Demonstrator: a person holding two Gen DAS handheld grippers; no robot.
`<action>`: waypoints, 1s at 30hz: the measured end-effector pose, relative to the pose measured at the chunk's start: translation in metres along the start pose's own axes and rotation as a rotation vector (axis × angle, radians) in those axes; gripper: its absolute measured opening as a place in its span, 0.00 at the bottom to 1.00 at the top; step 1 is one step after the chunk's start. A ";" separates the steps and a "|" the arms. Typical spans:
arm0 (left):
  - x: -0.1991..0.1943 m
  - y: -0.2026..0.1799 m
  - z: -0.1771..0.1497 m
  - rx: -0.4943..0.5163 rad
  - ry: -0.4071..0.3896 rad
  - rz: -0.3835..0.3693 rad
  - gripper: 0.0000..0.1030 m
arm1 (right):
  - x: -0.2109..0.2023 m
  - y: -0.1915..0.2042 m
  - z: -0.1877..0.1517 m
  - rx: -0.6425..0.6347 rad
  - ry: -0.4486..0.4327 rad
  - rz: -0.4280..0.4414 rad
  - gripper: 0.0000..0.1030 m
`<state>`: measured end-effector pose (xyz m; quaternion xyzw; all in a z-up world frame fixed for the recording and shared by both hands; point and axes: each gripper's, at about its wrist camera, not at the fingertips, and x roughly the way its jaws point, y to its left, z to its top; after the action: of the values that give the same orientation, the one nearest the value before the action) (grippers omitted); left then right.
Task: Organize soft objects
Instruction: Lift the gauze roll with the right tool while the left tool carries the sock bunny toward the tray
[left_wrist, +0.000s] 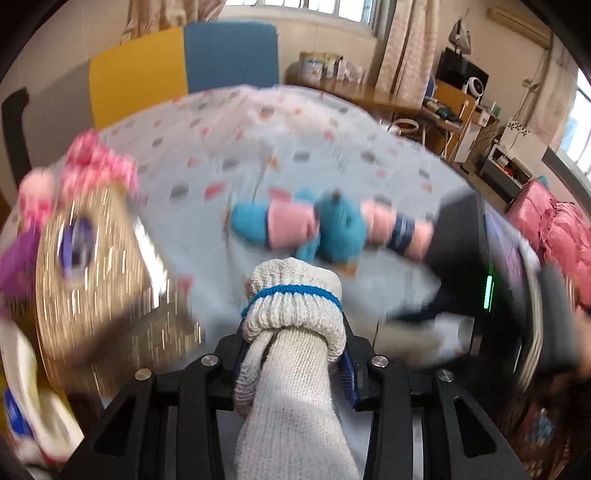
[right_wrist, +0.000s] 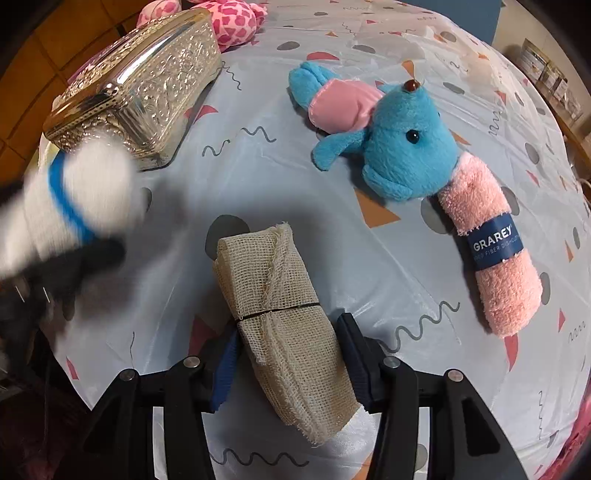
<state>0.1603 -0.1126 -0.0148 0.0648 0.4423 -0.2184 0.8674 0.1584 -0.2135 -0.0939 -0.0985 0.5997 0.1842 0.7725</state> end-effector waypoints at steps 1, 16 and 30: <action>0.000 0.000 0.010 0.003 -0.013 0.003 0.39 | 0.000 -0.001 0.000 0.004 0.000 0.004 0.51; -0.049 0.194 0.124 -0.351 -0.168 0.311 0.39 | -0.001 0.004 0.003 -0.021 -0.029 -0.026 0.51; -0.133 0.307 -0.040 -0.549 -0.151 0.470 0.39 | 0.004 0.012 -0.001 -0.029 -0.033 -0.036 0.53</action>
<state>0.1961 0.2176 0.0425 -0.0868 0.3922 0.1097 0.9092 0.1538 -0.2020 -0.0970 -0.1175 0.5822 0.1805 0.7840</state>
